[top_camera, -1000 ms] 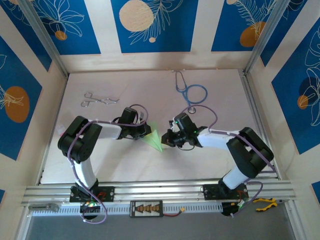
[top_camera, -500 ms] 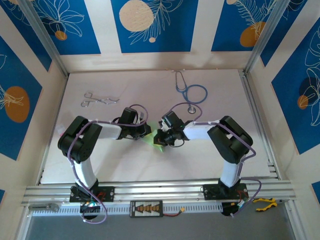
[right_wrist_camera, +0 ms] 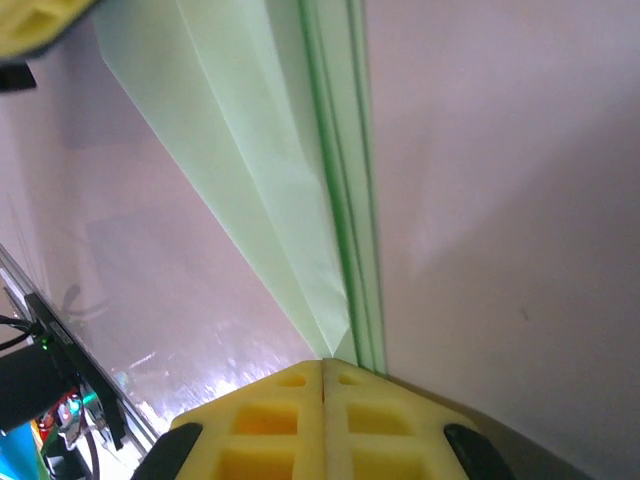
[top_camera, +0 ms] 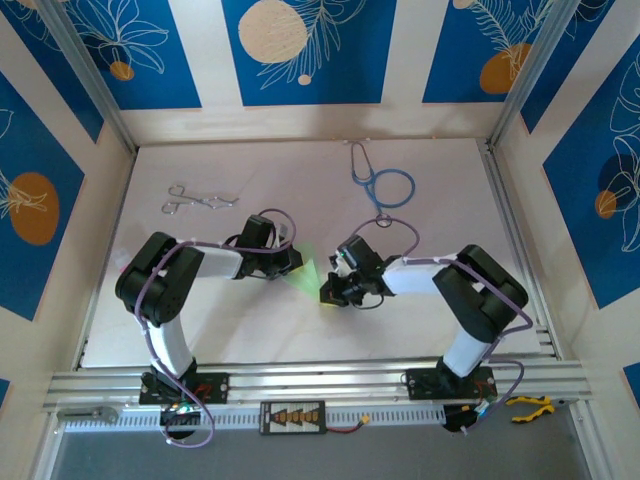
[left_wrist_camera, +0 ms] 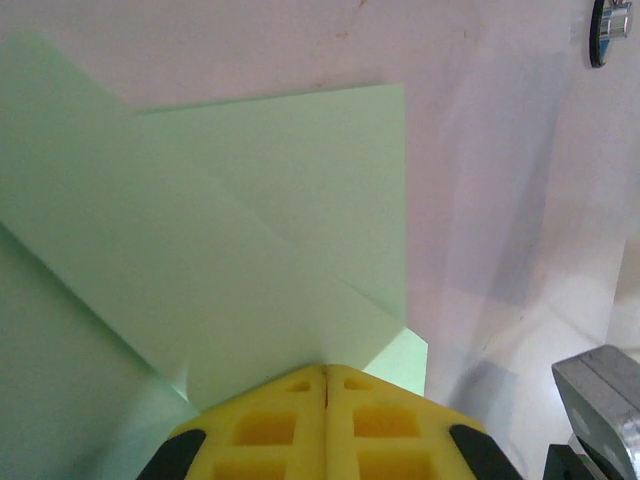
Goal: Fold a paper plane with a square sheet of paper (pick it up from the middle)
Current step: Fourth fold the wing at the center of the table, then turn over the paper at the center of the table.
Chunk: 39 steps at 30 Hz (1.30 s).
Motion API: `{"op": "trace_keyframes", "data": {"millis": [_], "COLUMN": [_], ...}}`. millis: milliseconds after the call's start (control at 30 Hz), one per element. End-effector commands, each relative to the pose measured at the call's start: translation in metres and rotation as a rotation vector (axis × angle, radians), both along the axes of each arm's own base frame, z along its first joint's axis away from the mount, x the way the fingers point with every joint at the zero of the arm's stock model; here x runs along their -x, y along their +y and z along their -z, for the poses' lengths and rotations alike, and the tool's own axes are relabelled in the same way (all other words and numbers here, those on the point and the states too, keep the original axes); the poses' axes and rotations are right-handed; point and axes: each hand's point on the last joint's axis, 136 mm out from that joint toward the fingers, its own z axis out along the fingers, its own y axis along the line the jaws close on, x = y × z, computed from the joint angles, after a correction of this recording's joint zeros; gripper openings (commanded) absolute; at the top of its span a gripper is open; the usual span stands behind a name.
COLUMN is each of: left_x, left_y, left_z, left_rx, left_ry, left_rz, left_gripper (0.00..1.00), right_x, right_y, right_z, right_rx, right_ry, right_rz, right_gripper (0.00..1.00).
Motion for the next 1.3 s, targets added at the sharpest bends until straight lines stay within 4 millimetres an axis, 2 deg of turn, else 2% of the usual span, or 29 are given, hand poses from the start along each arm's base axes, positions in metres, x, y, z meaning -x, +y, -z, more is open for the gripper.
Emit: {"op": "trace_keyframes", "data": {"millis": [0, 133, 233, 367, 467, 600, 933, 1133, 1267], "left_x": [0.011, 0.011, 0.012, 0.013, 0.013, 0.013, 0.012, 0.012, 0.012], "left_y": [0.023, 0.023, 0.023, 0.021, 0.021, 0.021, 0.02, 0.02, 0.02], "left_z": [0.03, 0.03, 0.029, 0.03, 0.029, 0.028, 0.024, 0.022, 0.021], "left_rx": [-0.083, -0.08, -0.073, -0.054, -0.04, -0.033, -0.025, -0.019, -0.017], "left_ry": [0.087, 0.089, 0.09, 0.099, 0.106, 0.117, 0.116, 0.116, 0.113], "left_rz": [-0.051, -0.053, -0.057, -0.067, -0.078, -0.089, -0.093, -0.094, -0.094], "left_gripper": [0.03, 0.03, 0.03, 0.03, 0.03, 0.03, 0.03, 0.03, 0.03], "right_x": [0.018, 0.019, 0.012, 0.001, -0.003, -0.004, -0.001, 0.001, -0.002], "right_y": [-0.019, -0.032, -0.033, -0.027, -0.016, -0.01, -0.019, -0.017, -0.01], "right_z": [0.005, 0.001, -0.011, -0.025, -0.031, -0.024, -0.003, 0.002, -0.003], "right_rx": [0.064, 0.082, 0.053, -0.034, -0.109, -0.129, -0.051, -0.044, -0.085], "right_ry": [0.035, 0.019, -0.013, -0.008, 0.029, 0.082, 0.144, 0.162, 0.147], "right_rz": [-0.015, 0.007, 0.04, 0.076, 0.087, 0.108, 0.152, 0.147, 0.134], "right_gripper": [0.03, 0.03, 0.04, 0.09, 0.17, 0.22, 0.25, 0.25, 0.24]}}
